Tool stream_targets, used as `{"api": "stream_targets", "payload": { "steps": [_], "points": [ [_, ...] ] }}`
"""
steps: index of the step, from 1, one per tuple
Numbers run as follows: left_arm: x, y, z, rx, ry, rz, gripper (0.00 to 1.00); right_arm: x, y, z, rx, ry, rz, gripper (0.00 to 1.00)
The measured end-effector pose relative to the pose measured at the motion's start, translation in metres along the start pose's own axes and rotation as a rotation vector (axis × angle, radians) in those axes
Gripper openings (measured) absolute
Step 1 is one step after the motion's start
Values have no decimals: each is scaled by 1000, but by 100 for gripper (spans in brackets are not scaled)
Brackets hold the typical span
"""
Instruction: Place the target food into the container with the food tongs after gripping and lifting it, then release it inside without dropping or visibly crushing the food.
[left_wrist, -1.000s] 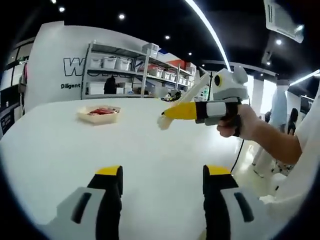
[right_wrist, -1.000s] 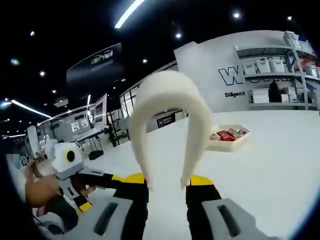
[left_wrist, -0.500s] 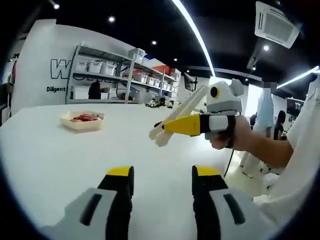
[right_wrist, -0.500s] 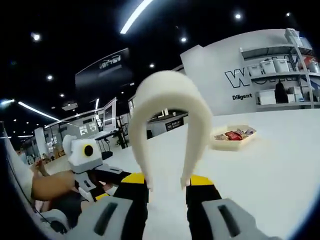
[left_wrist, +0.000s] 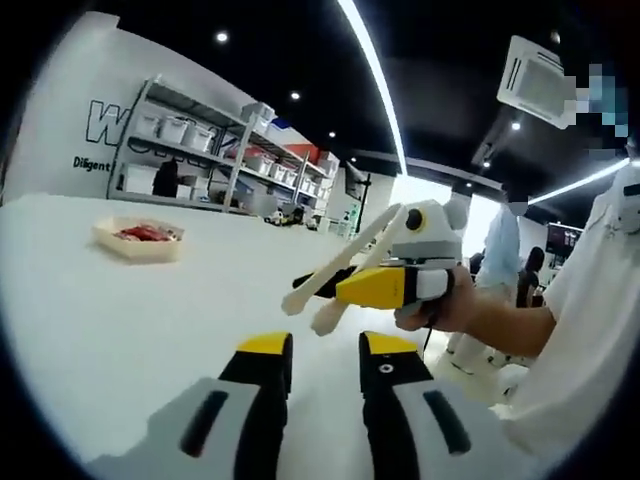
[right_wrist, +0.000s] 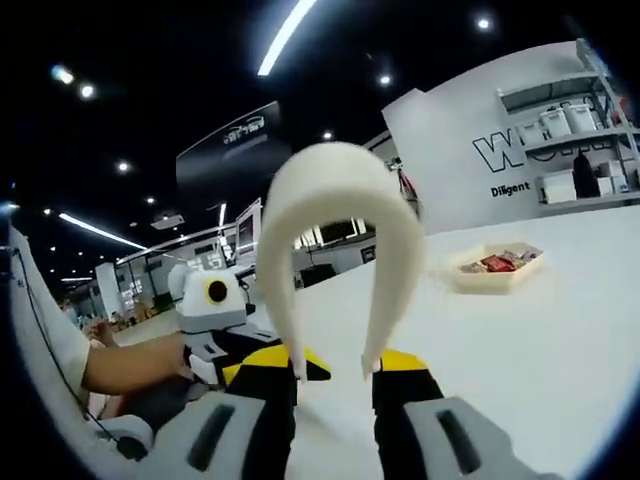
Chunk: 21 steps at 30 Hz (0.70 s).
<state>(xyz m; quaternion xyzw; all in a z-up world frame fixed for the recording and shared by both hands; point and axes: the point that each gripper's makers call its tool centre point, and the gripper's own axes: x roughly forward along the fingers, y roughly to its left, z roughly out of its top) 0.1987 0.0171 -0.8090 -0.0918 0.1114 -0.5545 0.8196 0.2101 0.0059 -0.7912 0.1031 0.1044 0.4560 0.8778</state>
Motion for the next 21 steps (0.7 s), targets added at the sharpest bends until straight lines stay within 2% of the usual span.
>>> {"api": "stream_targets", "payload": {
  "steps": [8, 16, 21],
  "points": [
    [0, -7, 4, -20, -12, -56, 14, -2, 2, 1, 40, -11, 43, 23],
    [3, -13, 5, -22, -2, -89, 10, -3, 8, -3, 64, -3, 90, 23],
    [0, -16, 9, -73, -16, -131, 9, -5, 12, -3, 80, -12, 117, 23]
  ]
}}
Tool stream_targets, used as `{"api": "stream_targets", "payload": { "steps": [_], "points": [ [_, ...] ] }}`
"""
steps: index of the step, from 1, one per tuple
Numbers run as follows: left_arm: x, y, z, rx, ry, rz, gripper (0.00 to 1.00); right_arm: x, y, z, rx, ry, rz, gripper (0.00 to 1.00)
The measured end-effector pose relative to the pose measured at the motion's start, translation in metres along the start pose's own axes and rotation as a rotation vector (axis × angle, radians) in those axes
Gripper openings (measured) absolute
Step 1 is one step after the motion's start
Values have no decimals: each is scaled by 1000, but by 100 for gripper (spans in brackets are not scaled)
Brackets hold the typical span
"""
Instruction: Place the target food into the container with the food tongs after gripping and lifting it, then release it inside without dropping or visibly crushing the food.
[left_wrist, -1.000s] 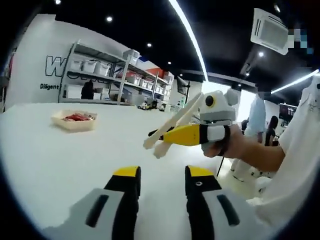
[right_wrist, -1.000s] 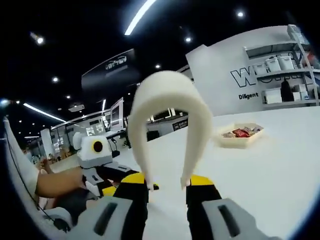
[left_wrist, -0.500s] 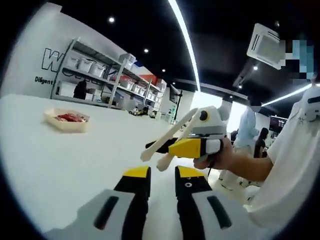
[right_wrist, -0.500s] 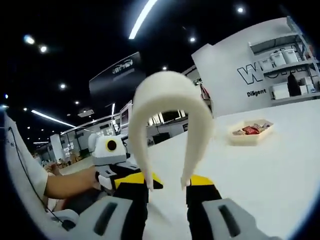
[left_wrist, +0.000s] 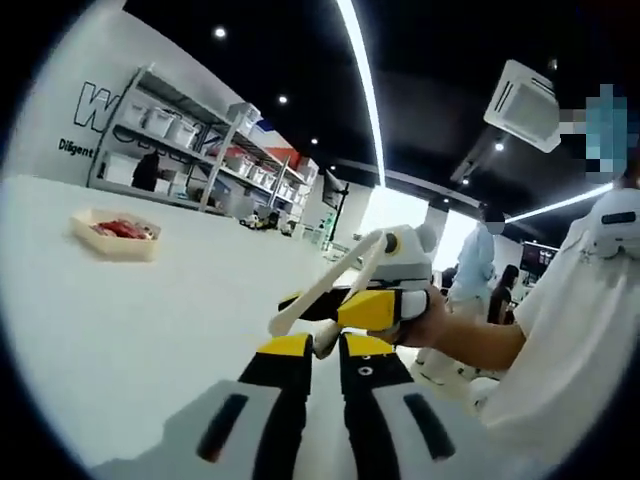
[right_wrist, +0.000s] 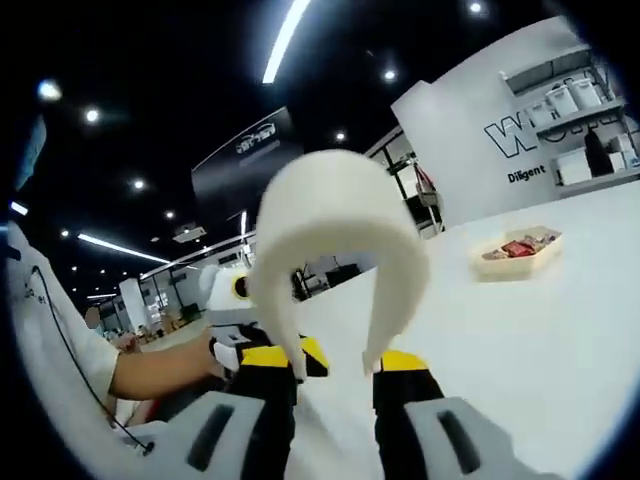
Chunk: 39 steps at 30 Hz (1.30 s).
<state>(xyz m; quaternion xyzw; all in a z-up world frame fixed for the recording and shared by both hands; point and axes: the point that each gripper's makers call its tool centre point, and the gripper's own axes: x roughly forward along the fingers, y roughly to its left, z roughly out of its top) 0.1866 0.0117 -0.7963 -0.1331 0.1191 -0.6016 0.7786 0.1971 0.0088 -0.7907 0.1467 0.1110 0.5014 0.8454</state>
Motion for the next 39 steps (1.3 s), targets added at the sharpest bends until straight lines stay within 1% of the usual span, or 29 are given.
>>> {"api": "stream_targets", "payload": {
  "steps": [2, 4, 5, 7, 10, 12, 14, 15, 16, 17, 18, 19, 20, 21, 24, 25, 27, 29, 31, 32, 34, 35, 36, 38, 39],
  "points": [
    [-1, 0, 0, -2, 3, -10, 9, 0, 2, -2, 19, 7, 17, 24],
    [-1, -1, 1, -7, 1, -21, 8, 0, 2, -2, 26, 4, 17, 24],
    [-1, -2, 1, 7, 0, -26, 8, 0, 3, -2, 22, 3, 22, 24],
    [-2, -2, 2, -15, 6, -36, 7, 0, 3, -2, 19, 4, 28, 24],
    [-2, -2, 3, -11, 13, -24, 6, -4, 1, 0, -5, -1, 30, 24],
    [-4, -1, 4, -3, 7, -20, 4, -9, -4, 6, -1, -24, 20, 24],
    [-6, -1, 6, -9, 0, -25, 2, -13, -10, 7, 5, -20, 4, 23],
    [-7, 0, 7, -2, -2, -18, 2, -14, -12, 7, -5, -16, -9, 21],
    [-8, 5, 8, -8, -3, 9, 2, -15, -15, 11, -69, -31, -21, 17],
    [-8, 6, 13, -28, -22, 9, 3, -18, -23, 9, -71, -16, -74, 16],
    [-10, 3, 9, -69, -1, -14, 2, -16, -13, 8, -82, -10, -20, 14],
    [-12, 1, 11, -36, -18, -29, 2, -15, -13, 11, -77, -34, -13, 10],
    [-10, 3, 10, -33, -12, -18, 2, -14, -8, 13, -66, -46, 12, 10],
    [-10, 4, 8, -28, -2, -10, 2, -13, -9, 15, -61, -54, 10, 9],
    [-10, 2, 9, -19, 2, -2, 2, -12, -14, 9, -67, -30, -4, 11],
    [-10, 4, 7, 10, 13, 5, 2, -13, -14, 8, -63, -27, 0, 10],
    [-12, 0, 7, 27, 11, -9, 2, -16, -13, 7, -63, -27, 10, 10],
    [-13, 1, 9, 33, 8, -15, 2, -19, -12, 7, -57, -29, 20, 9],
    [-15, 0, 13, 81, -6, -19, 2, -20, -12, 8, -59, -27, 21, 10],
    [-16, -2, 15, 69, -12, -28, 2, -22, -13, 9, -55, -23, 23, 11],
    [-18, -5, 18, 71, -23, -44, 2, -24, -13, 9, -27, -18, 42, 14],
    [-18, -6, 17, 62, -14, -56, 1, -25, -12, 10, 1, -15, 50, 16],
    [-18, -7, 15, 74, -2, -62, 1, -26, -10, 10, -1, -11, 60, 15],
    [-17, -6, 14, 76, 2, -60, 1, -27, -9, 10, -16, -9, 69, 13],
    [-18, -8, 14, 75, 2, -72, 1, -28, -8, 10, -22, -10, 74, 13]
  ]
}}
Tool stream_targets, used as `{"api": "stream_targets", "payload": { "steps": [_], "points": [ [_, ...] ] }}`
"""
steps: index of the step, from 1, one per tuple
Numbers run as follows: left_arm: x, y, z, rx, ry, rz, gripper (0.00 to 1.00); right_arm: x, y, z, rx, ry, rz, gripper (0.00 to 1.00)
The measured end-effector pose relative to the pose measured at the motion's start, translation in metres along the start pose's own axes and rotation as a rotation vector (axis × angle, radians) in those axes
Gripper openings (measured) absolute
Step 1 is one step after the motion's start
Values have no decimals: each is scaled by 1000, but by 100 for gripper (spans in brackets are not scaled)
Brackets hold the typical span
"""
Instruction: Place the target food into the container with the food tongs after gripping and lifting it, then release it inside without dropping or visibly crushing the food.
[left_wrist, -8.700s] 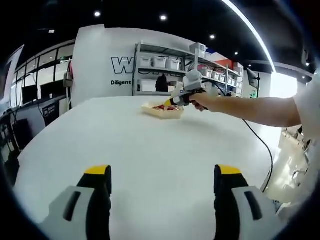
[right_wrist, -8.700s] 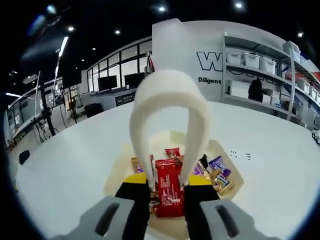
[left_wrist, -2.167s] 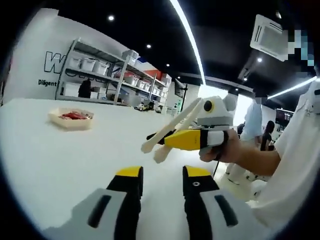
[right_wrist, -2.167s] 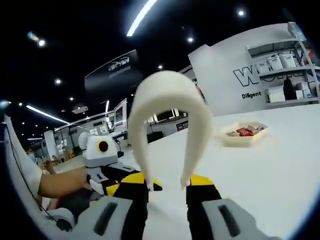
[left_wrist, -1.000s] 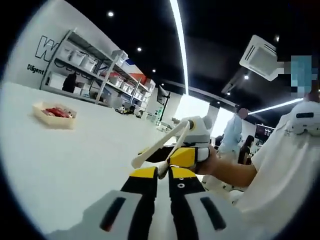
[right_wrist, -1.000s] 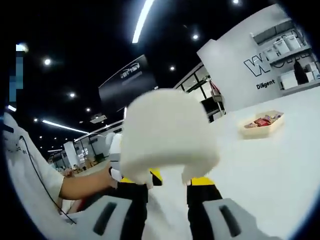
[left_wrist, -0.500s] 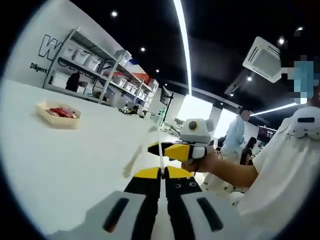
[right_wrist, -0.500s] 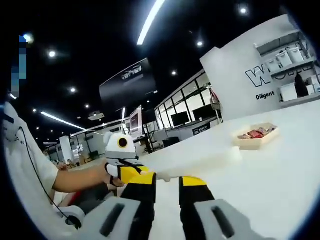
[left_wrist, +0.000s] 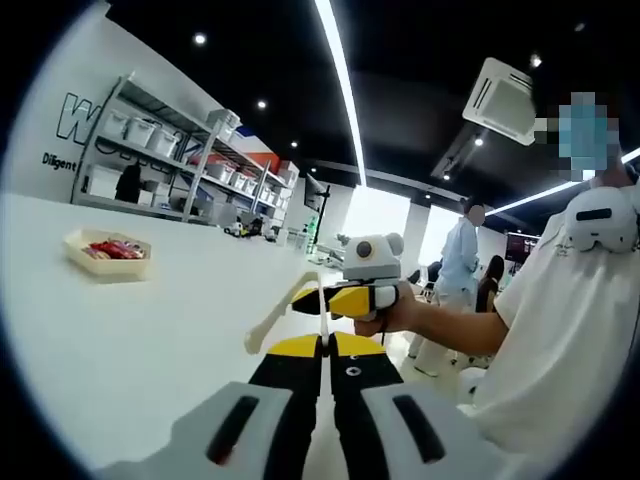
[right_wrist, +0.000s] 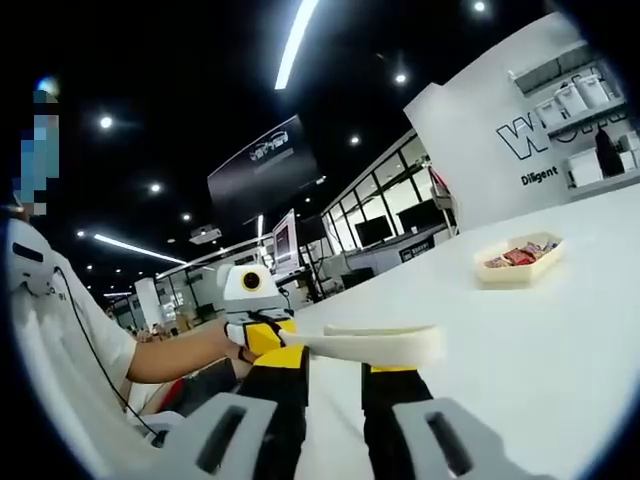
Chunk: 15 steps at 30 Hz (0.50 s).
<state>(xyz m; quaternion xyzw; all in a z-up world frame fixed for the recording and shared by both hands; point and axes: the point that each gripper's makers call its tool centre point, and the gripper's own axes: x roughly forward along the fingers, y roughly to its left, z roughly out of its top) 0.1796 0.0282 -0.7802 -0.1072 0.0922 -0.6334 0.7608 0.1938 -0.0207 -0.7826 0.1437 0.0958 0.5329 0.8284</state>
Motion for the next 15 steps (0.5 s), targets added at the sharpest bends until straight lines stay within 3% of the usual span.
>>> {"api": "stream_targets", "payload": {
  "steps": [8, 15],
  "points": [
    [-5, 1, 2, 21, 6, -18, 1, -9, -9, 3, 27, -13, -7, 13],
    [-3, 2, 0, 99, 41, -15, 2, -9, -17, -5, 10, 54, -20, 19]
  ]
}}
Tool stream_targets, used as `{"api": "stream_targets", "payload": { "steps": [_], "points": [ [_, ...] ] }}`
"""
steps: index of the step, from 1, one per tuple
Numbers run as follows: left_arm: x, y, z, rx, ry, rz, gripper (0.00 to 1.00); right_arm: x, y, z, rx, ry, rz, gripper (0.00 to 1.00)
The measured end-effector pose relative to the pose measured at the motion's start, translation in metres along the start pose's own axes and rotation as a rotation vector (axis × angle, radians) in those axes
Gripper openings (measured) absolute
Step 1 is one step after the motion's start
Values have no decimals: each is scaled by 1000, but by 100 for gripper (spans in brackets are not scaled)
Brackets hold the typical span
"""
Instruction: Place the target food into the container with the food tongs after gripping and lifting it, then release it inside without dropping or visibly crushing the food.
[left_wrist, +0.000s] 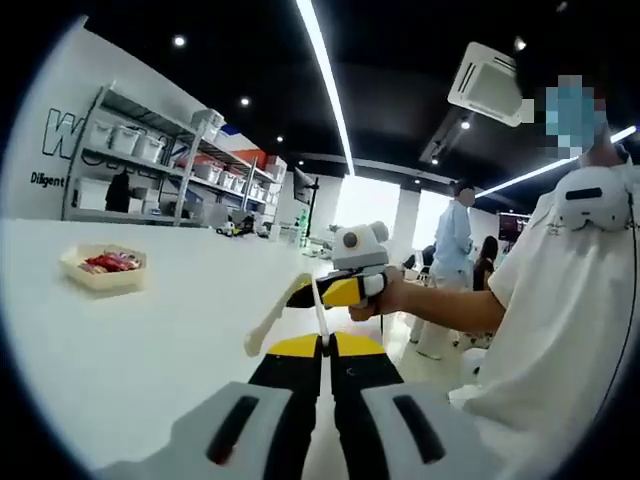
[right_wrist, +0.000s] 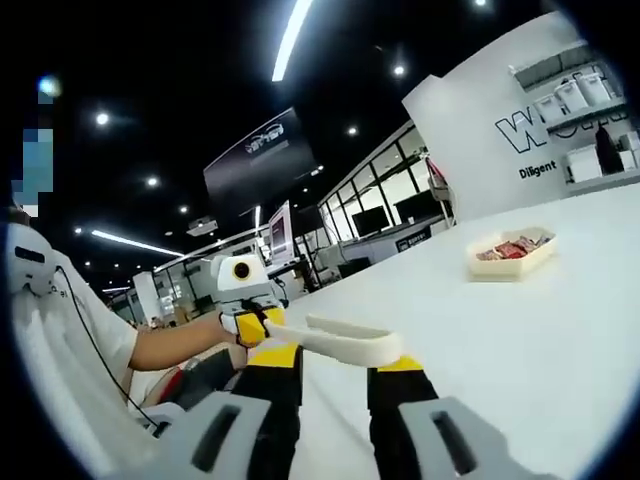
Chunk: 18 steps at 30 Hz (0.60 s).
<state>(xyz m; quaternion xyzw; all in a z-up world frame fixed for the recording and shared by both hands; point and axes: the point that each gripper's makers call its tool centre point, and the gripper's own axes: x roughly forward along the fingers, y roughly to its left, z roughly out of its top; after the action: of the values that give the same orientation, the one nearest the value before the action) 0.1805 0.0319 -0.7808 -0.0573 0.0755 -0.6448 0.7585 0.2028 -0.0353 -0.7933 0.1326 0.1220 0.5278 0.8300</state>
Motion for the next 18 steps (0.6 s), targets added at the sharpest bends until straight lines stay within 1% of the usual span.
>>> {"api": "stream_targets", "payload": {
  "steps": [3, 6, 8, 10, 13, 16, 17, 18],
  "points": [
    [0, 0, 2, 6, -7, -6, 2, -1, -4, -1, -10, 2, -13, 22],
    [-1, 1, 2, -1, -11, -5, 2, -4, -8, -3, -18, 9, -19, 20],
    [-1, 0, 1, -13, -8, -11, 2, -5, -8, -4, -39, 11, -21, 19],
    [-3, 1, 2, -17, -17, -10, 2, -7, -12, -5, -57, 14, -38, 19],
    [-5, 0, 1, -19, -19, -12, 2, -9, -13, -7, -41, 15, -28, 19],
    [-7, 3, 1, -29, -26, -10, 2, -10, -13, -7, -31, 7, -25, 16],
    [-7, 4, 1, -28, -24, -8, 2, -11, -12, -7, -28, 11, -18, 15],
    [-8, 5, -1, -26, -17, -4, 2, -11, -14, -6, -33, 6, -27, 15]
  ]
}}
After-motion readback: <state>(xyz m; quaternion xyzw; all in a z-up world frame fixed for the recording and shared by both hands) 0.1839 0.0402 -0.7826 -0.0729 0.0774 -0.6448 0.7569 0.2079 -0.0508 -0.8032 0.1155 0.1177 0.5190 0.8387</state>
